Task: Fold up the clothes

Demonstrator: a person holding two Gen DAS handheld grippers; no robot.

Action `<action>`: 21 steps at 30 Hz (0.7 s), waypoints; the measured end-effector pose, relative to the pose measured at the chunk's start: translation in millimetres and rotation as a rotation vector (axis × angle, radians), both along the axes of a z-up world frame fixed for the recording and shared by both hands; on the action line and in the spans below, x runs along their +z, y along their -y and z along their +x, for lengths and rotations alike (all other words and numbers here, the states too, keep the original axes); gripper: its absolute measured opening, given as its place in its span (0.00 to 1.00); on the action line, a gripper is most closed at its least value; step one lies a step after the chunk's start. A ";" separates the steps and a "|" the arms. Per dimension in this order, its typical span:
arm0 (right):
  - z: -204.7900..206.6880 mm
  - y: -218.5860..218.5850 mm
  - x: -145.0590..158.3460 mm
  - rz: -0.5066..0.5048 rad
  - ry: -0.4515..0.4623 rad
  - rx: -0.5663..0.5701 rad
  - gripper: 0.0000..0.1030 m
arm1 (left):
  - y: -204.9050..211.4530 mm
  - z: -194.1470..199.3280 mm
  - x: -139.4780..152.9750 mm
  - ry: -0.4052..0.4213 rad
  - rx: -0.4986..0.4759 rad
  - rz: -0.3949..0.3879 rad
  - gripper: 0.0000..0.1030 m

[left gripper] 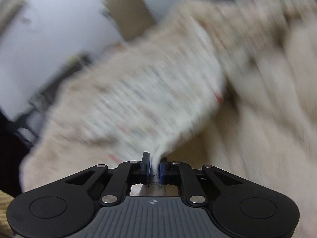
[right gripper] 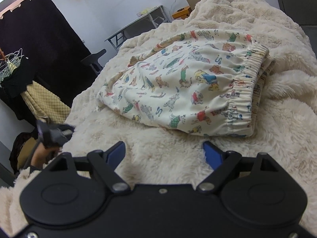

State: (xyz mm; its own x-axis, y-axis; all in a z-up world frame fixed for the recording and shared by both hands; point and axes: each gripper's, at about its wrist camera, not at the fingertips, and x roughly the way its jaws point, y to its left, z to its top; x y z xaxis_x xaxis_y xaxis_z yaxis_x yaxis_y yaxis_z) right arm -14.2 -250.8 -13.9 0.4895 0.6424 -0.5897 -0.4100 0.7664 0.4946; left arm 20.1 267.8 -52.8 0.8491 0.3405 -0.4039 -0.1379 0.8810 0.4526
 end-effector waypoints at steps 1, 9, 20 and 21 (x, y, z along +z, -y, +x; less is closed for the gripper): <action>0.3 -0.3 0.1 0.000 0.001 0.002 0.83 | -2.9 -3.6 24.6 0.101 0.056 0.021 0.08; 0.3 1.3 1.5 0.002 0.016 0.012 0.82 | 28.2 -19.1 168.5 0.552 0.201 0.302 0.08; 4.2 1.9 -0.6 0.012 0.023 0.017 0.83 | -6.5 119.6 216.4 0.359 0.249 0.487 0.09; 4.8 2.3 -1.2 0.015 0.022 0.016 0.83 | -15.2 130.0 212.9 0.347 0.253 0.488 0.10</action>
